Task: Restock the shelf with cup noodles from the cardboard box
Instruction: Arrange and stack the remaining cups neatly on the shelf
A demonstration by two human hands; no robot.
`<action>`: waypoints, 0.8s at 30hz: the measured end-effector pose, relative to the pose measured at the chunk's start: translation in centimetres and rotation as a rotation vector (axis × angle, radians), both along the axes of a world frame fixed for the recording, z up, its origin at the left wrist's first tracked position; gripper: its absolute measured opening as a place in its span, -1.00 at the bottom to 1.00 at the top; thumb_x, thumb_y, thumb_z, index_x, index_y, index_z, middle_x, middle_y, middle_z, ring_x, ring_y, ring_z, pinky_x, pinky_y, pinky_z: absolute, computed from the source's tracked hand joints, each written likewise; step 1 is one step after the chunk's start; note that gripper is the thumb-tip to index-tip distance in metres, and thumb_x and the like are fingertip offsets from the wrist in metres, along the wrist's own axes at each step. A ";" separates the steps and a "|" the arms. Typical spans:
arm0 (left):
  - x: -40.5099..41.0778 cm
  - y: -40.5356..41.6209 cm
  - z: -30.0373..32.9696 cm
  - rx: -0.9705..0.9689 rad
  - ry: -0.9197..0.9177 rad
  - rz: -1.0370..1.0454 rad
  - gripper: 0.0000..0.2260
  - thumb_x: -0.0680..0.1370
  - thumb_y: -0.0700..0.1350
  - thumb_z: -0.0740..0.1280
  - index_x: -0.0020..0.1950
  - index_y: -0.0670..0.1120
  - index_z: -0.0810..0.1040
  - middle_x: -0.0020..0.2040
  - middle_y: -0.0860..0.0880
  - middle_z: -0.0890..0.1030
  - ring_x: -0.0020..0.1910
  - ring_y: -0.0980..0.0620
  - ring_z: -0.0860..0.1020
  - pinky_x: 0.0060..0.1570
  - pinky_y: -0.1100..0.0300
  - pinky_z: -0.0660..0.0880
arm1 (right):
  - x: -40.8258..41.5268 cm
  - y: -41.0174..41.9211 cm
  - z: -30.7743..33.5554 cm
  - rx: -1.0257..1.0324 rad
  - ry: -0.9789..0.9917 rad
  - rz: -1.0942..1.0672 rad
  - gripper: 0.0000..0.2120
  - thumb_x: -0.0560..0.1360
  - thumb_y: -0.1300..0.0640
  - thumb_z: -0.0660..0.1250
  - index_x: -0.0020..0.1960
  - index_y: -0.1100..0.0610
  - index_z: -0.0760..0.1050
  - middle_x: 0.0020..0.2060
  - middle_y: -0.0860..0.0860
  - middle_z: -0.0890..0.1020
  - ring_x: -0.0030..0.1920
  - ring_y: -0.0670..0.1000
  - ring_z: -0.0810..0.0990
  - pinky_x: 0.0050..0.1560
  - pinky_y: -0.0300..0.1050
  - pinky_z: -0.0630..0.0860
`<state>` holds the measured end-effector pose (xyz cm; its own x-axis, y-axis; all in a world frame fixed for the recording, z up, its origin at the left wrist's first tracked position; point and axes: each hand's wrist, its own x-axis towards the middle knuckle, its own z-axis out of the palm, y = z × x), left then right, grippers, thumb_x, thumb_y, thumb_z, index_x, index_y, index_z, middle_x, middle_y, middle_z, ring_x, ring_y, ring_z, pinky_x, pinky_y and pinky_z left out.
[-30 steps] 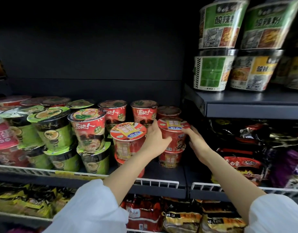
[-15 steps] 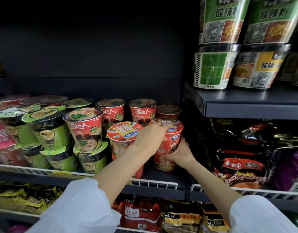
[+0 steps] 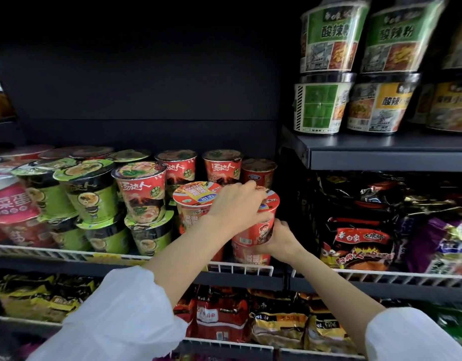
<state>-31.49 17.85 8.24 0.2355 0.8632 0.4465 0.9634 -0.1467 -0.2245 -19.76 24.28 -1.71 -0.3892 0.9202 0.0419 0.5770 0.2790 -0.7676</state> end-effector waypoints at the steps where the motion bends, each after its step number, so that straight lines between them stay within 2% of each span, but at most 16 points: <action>1: -0.1 -0.1 0.0 -0.027 0.008 -0.012 -0.55 0.56 0.21 0.17 0.38 0.04 0.43 0.15 -0.03 0.49 0.07 -0.04 0.54 -0.17 0.18 0.34 | 0.1 0.0 0.1 -0.001 -0.016 0.010 -0.06 0.11 -0.06 0.63 0.37 0.10 0.28 0.23 0.03 0.43 0.34 0.03 0.24 0.36 -0.06 0.27; 4: -0.7 0.0 0.3 -0.128 -0.031 -0.048 -0.62 0.60 0.11 0.17 0.40 0.06 0.42 0.11 -0.05 0.46 0.04 -0.05 0.53 -0.15 0.18 0.38 | 0.5 0.2 0.5 -0.034 -0.035 0.026 -0.06 0.14 -0.03 0.63 0.39 0.11 0.25 0.27 0.05 0.39 0.37 0.05 0.25 0.41 -0.03 0.27; 6: -1.7 0.5 0.3 -0.255 -0.140 -0.068 -0.65 0.61 0.00 0.21 0.40 0.04 0.42 0.23 -0.06 0.46 0.18 -0.05 0.49 0.03 0.16 0.44 | 0.9 0.4 0.7 -0.054 -0.054 0.027 -0.08 0.19 0.03 0.62 0.41 0.12 0.21 0.31 0.08 0.33 0.37 0.06 0.28 0.38 -0.06 0.26; 8: -3.1 1.0 0.3 -0.380 -0.295 -0.064 -0.64 0.60 -0.16 0.24 0.39 0.04 0.43 0.39 -0.07 0.40 0.35 -0.06 0.41 0.26 0.08 0.42 | 1.1 0.5 0.8 -0.057 -0.072 0.028 -0.08 0.22 0.07 0.61 0.43 0.13 0.19 0.34 0.09 0.32 0.36 0.07 0.31 0.37 -0.05 0.29; 10: -4.1 1.3 0.3 -0.450 -0.436 -0.044 -0.60 0.57 -0.26 0.21 0.35 0.08 0.46 0.41 -0.08 0.40 0.30 -0.06 0.43 0.22 0.06 0.45 | 1.0 0.5 0.7 -0.052 -0.079 0.025 -0.09 0.23 0.09 0.60 0.43 0.13 0.19 0.34 0.09 0.32 0.36 0.07 0.33 0.37 -0.05 0.31; 11: -4.2 1.3 0.4 -0.452 -0.466 -0.039 -0.63 0.56 -0.23 0.22 0.31 0.08 0.48 0.38 -0.08 0.42 0.23 -0.05 0.45 0.15 0.09 0.46 | 0.9 0.4 0.7 -0.049 -0.081 0.026 -0.09 0.23 0.09 0.60 0.43 0.13 0.18 0.34 0.09 0.32 0.36 0.07 0.33 0.37 -0.05 0.31; 13: -3.5 1.2 0.5 -0.389 -0.409 -0.037 -0.69 0.54 -0.01 0.31 0.28 0.04 0.46 0.35 -0.03 0.43 0.19 -0.01 0.45 0.07 0.12 0.42 | 0.8 0.4 0.8 -0.051 -0.082 0.021 -0.08 0.23 0.09 0.60 0.44 0.14 0.17 0.34 0.10 0.32 0.36 0.08 0.33 0.36 -0.04 0.33; 15: -2.5 1.2 0.2 -0.279 -0.219 -0.006 -0.51 0.50 0.18 0.31 0.36 0.03 0.37 0.33 -0.01 0.41 0.23 -0.01 0.45 0.06 0.10 0.45 | 0.8 0.5 0.8 -0.056 -0.082 0.022 -0.06 0.23 0.10 0.61 0.44 0.14 0.15 0.35 0.11 0.30 0.36 0.09 0.33 0.38 -0.01 0.34; 17: -1.6 1.5 -0.1 -0.206 -0.078 0.011 -0.49 0.53 0.18 0.26 0.45 0.07 0.30 0.31 -0.06 0.39 0.26 -0.06 0.43 0.08 0.05 0.47 | 0.9 0.6 0.8 -0.056 -0.075 0.027 -0.06 0.22 0.10 0.61 0.44 0.14 0.15 0.35 0.11 0.30 0.37 0.09 0.32 0.39 -0.01 0.33; 18: -1.5 1.7 -0.2 -0.211 -0.067 0.000 -0.52 0.56 0.13 0.24 0.46 0.09 0.30 0.31 -0.07 0.38 0.27 -0.08 0.43 0.10 0.03 0.47 | 0.9 0.6 0.8 -0.055 -0.070 0.029 -0.06 0.22 0.10 0.61 0.44 0.14 0.15 0.34 0.10 0.31 0.37 0.09 0.32 0.39 -0.02 0.32; 22: -2.9 1.3 0.1 -0.401 -0.305 -0.103 -0.60 0.58 0.02 0.26 0.42 0.12 0.37 0.27 -0.02 0.41 0.30 -0.01 0.40 0.23 0.08 0.42 | 1.0 0.7 0.6 -0.051 -0.056 0.032 -0.08 0.19 0.10 0.63 0.40 0.14 0.20 0.30 0.07 0.36 0.35 0.07 0.35 0.35 -0.08 0.34; 24: -3.9 0.9 0.2 -0.444 -0.324 -0.131 -0.61 0.57 -0.01 0.28 0.41 0.13 0.39 0.34 0.00 0.41 0.36 0.03 0.35 0.33 0.09 0.34 | 1.0 0.7 0.6 -0.056 -0.048 0.032 -0.07 0.19 0.10 0.63 0.41 0.14 0.20 0.31 0.07 0.36 0.35 0.08 0.36 0.37 -0.06 0.34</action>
